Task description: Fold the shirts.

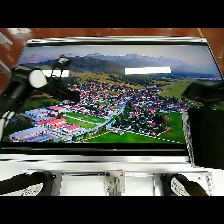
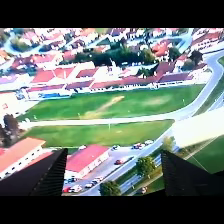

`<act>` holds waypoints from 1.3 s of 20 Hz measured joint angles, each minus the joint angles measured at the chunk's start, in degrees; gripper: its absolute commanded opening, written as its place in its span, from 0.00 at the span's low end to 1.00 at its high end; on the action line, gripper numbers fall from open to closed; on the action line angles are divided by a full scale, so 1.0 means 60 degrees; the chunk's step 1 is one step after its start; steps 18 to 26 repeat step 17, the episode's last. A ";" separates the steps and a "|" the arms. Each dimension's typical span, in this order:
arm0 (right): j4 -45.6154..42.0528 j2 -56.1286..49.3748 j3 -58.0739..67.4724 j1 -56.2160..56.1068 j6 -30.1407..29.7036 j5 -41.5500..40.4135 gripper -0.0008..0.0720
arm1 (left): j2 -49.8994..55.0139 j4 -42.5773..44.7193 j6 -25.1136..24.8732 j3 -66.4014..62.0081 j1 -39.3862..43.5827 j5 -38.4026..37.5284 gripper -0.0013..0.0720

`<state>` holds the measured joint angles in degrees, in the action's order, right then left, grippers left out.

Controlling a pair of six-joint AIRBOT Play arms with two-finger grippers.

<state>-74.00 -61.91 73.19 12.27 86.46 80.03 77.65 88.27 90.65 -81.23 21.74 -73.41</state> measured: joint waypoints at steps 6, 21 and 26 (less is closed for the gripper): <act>-0.0313 0.0029 -0.1326 -0.1395 0.0244 -0.0372 0.95 | 0.0739 0.0441 0.0455 -0.0328 0.0379 -0.0528 0.97; -0.0299 0.0029 -0.1548 -0.1647 0.0306 -0.0470 0.95 | 0.0863 0.0539 0.0546 -0.0375 0.0470 -0.0696 0.97; -0.0299 0.0029 -0.1548 -0.1647 0.0306 -0.0470 0.95 | 0.0863 0.0539 0.0546 -0.0375 0.0470 -0.0696 0.97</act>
